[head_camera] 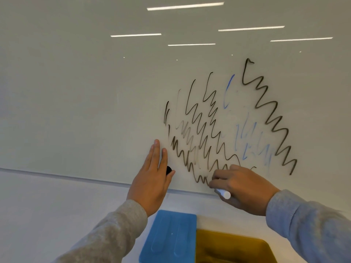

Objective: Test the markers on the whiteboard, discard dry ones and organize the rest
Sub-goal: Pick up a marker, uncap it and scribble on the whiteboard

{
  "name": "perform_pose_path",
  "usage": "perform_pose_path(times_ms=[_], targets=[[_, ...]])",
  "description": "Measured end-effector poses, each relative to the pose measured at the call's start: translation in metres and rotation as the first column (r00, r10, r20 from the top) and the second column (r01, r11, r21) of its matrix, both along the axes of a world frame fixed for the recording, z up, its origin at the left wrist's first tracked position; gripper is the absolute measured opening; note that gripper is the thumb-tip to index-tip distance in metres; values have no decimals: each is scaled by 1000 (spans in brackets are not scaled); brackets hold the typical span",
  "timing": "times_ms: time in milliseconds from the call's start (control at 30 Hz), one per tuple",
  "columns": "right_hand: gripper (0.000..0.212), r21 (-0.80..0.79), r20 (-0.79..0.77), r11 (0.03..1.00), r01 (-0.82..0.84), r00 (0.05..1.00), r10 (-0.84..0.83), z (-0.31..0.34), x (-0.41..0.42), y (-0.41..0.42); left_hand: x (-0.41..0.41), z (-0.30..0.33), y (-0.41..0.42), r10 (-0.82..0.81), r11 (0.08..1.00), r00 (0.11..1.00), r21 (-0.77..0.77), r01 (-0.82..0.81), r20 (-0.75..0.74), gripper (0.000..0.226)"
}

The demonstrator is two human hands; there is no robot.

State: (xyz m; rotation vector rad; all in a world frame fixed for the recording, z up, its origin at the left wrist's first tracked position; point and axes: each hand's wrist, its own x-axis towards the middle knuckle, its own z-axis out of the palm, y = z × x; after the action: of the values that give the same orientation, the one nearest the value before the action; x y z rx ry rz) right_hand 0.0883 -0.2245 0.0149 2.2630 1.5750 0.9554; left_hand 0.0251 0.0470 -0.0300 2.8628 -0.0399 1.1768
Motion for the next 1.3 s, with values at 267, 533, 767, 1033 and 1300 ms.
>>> perform_pose_path(times_ms=[267,533,767,1033,1300], targets=[[9,714,-484,671,201,834,266,20,-25,-29,-13,9,-8,-132,954,991,-272,125,-7,64],[51,811,-579,430,395,646,498,0,-64,-45,-32,-5,-50,-310,847,939,-406,344,150,54],[69,824,-549,253,508,600,582,-22,-85,-59,-59,-24,-84,-413,417,888,-824,384,204,43],[48,694,-517,73,716,425,743,-76,-120,-50,-103,-72,-117,-383,-30,861,-937,349,334,36],[13,495,-422,3,869,238,875,-132,-142,-40,-133,-106,-132,-281,-275,902,-928,252,328,27]])
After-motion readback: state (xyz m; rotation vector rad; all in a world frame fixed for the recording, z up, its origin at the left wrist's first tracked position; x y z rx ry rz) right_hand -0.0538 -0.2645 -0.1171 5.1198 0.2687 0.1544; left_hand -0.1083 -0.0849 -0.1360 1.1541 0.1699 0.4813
